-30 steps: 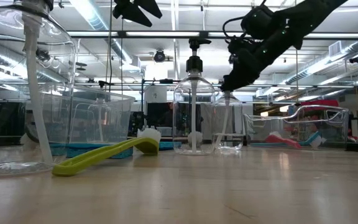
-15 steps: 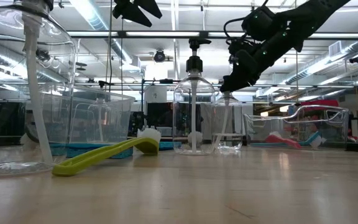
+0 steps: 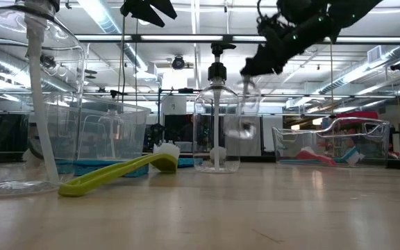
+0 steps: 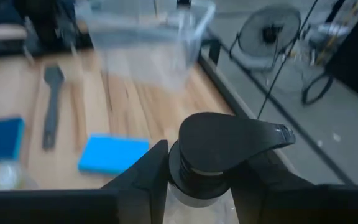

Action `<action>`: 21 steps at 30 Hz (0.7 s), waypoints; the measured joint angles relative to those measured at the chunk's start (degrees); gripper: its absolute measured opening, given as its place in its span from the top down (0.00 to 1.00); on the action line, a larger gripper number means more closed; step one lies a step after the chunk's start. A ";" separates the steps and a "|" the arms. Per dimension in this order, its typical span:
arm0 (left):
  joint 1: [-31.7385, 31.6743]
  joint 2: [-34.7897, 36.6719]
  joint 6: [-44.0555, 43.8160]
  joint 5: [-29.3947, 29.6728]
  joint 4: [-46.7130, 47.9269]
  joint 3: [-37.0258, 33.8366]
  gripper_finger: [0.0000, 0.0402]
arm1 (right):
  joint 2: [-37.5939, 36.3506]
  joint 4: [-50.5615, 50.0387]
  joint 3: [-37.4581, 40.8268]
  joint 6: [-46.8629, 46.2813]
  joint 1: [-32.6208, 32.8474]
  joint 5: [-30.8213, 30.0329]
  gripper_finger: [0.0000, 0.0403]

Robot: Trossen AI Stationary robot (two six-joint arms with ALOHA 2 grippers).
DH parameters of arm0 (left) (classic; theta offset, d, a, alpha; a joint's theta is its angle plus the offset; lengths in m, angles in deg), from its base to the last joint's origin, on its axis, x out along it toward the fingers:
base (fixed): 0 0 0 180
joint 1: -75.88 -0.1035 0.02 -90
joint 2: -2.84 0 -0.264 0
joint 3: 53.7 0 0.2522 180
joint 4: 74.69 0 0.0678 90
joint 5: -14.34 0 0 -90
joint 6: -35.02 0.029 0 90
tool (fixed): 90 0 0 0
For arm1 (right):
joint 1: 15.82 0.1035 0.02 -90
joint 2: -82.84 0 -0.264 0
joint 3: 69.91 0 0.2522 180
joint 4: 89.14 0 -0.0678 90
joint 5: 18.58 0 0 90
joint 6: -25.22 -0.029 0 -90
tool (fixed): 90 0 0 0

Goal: Pick & Place Kitchen Sink Supplies
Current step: Put the transparent bottle spray into the transparent container

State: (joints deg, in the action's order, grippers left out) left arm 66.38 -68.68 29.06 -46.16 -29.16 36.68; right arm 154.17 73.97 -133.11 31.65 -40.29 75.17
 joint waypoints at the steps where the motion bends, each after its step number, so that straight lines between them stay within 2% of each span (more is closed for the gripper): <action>1: -0.39 0.36 0.22 -0.03 0.44 -0.01 0.24 | -0.03 0.07 -1.13 0.02 0.00 0.14 0.68; 7: -3.42 2.36 0.46 -0.31 0.84 0.00 0.24 | 0.62 0.20 -8.21 0.97 0.00 0.13 0.66; 14: -8.25 4.28 0.67 -3.37 1.45 0.00 0.24 | 2.45 0.86 -15.38 1.55 0.00 0.13 0.67; 21: -12.12 5.02 2.51 -4.11 2.26 -0.02 0.24 | 7.98 0.87 -24.28 1.55 0.00 0.15 0.66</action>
State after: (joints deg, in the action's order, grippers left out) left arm 54.27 -63.66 31.58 -50.28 -26.90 36.66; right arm 162.15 74.84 -157.40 33.20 -40.29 75.32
